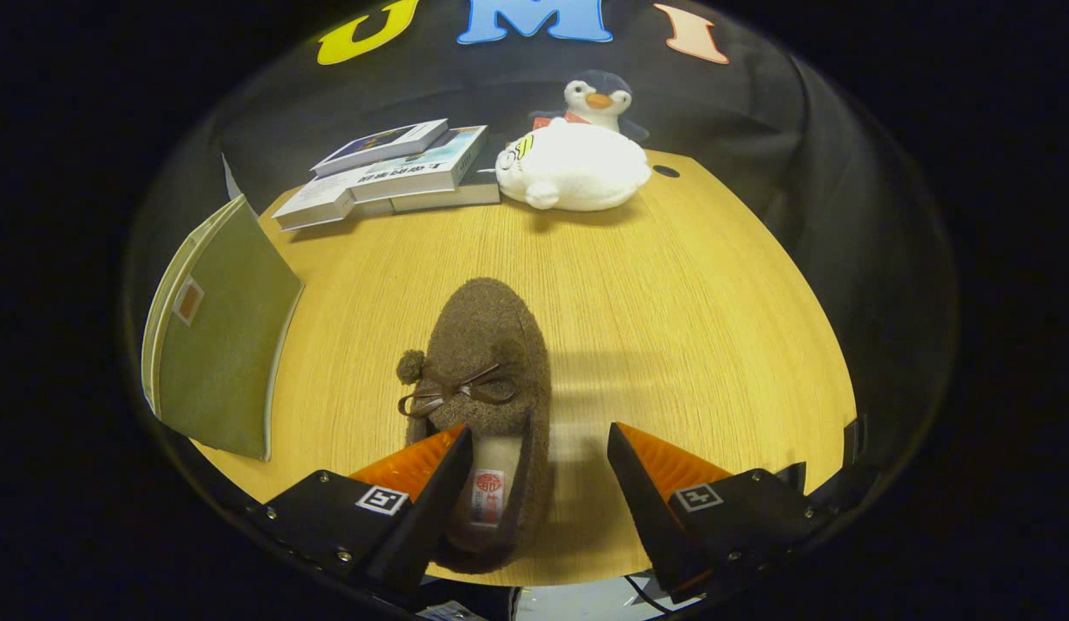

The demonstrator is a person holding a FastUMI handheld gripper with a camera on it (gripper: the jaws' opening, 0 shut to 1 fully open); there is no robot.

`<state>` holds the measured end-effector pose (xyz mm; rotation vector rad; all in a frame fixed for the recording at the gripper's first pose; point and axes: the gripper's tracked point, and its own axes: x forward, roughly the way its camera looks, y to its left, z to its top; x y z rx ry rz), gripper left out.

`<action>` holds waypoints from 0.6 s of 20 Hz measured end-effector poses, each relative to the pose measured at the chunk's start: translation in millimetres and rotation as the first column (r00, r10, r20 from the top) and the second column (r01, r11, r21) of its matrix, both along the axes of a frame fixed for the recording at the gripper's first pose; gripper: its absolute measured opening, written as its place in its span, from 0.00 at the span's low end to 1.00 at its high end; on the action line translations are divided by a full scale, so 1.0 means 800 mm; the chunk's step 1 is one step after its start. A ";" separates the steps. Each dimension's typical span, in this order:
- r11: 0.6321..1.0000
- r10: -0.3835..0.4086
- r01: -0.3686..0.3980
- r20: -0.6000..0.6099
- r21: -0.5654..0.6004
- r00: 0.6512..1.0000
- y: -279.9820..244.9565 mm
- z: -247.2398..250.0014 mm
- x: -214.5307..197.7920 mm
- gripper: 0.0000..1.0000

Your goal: Open the storage box then place both shoes into the box .Put the left shoe in first, then the right shoe, with the right side of both shoes facing outward in a uniform manner.

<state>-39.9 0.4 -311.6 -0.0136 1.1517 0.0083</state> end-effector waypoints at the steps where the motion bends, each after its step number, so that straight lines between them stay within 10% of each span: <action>1: 1.000 -0.001 0.001 -0.012 0.004 1.000 0.002 -0.006 -0.002 0.96; 6: 0.996 -0.038 0.043 -0.059 0.074 0.998 0.011 -0.020 -0.006 0.84; 9: 0.989 -0.078 0.088 -0.087 0.117 0.993 0.021 -0.026 -0.006 0.37; 12: 0.984 -0.147 0.155 -0.096 0.082 0.984 0.005 -0.022 -0.001 0.35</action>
